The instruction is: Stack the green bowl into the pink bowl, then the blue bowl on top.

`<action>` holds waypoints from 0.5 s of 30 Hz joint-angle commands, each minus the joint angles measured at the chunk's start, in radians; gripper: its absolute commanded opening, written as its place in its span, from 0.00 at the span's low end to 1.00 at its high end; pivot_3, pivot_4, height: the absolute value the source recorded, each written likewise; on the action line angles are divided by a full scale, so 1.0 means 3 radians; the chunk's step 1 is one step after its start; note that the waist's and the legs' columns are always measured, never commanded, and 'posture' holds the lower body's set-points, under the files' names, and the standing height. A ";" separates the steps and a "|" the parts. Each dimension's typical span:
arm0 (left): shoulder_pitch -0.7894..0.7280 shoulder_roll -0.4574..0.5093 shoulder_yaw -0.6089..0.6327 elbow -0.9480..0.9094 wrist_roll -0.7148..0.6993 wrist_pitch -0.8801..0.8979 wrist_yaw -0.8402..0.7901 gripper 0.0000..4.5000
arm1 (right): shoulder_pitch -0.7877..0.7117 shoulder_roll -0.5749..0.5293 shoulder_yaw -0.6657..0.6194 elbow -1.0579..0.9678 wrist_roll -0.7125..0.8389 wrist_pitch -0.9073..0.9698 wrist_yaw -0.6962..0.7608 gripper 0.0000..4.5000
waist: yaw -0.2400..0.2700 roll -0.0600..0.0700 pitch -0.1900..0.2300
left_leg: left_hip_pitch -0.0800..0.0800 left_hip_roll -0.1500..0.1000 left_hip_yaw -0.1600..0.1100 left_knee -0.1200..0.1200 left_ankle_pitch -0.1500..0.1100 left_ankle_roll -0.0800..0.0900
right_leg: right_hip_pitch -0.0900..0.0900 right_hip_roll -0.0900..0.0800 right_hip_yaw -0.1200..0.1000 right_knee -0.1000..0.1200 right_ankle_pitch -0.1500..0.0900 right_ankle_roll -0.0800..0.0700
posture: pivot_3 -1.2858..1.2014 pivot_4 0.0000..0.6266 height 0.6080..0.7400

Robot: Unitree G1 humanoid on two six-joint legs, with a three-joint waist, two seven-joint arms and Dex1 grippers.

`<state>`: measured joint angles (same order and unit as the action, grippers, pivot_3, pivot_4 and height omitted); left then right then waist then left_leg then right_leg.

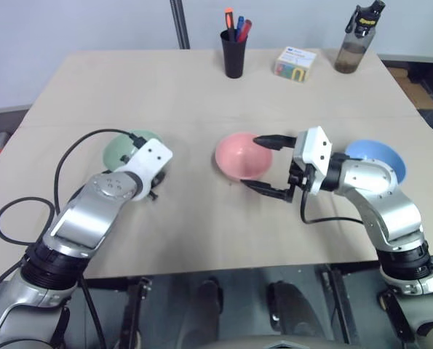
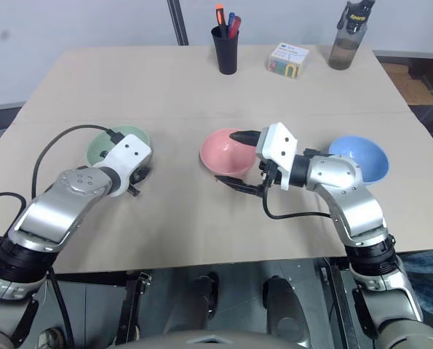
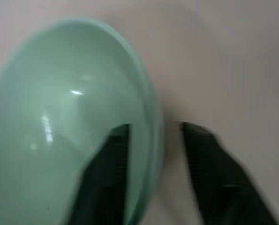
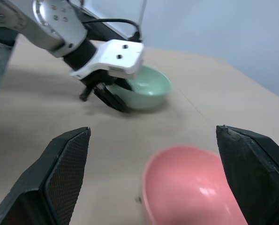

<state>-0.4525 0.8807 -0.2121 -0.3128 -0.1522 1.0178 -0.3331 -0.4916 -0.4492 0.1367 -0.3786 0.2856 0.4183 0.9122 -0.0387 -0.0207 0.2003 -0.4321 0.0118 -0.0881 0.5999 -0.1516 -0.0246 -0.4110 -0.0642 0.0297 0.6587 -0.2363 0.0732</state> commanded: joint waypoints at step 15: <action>-0.0696 -0.0368 0.0067 -0.0105 -0.0354 -0.1353 -0.1462 0.03 | 0.1034 -0.0498 -0.0855 -0.0825 0.0408 0.0079 -0.0308 1.00 | 0.0090 -0.0002 0.0000 | -0.0004 -0.0002 0.0001 0.0002 0.0000 0.0000 | 0.0003 -0.0003 0.0000 -0.0005 0.0003 -0.0005 | 0.52 0.24 1.00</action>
<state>-0.6145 0.7817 -0.1801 -0.3490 -0.2543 0.6854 -0.7083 -0.2321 -0.5772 -0.0387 -0.5442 0.3701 0.4607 0.8225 -0.0118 -0.0212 0.2002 -0.4333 0.0112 -0.0878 0.6008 -0.1516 -0.0246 -0.4100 -0.0651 0.0295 0.6572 -0.2357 0.0721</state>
